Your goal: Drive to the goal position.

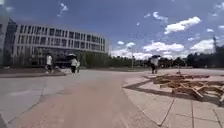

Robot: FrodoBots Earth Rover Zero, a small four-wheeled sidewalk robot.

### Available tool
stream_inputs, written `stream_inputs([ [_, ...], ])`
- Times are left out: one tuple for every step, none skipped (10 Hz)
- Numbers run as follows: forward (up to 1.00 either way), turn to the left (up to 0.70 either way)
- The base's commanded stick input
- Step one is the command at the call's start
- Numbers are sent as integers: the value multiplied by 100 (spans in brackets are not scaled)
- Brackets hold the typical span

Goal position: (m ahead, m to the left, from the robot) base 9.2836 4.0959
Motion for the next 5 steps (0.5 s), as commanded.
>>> stream_inputs([
  [70,0],
  [70,2],
  [70,28],
  [70,30],
  [70,12],
])
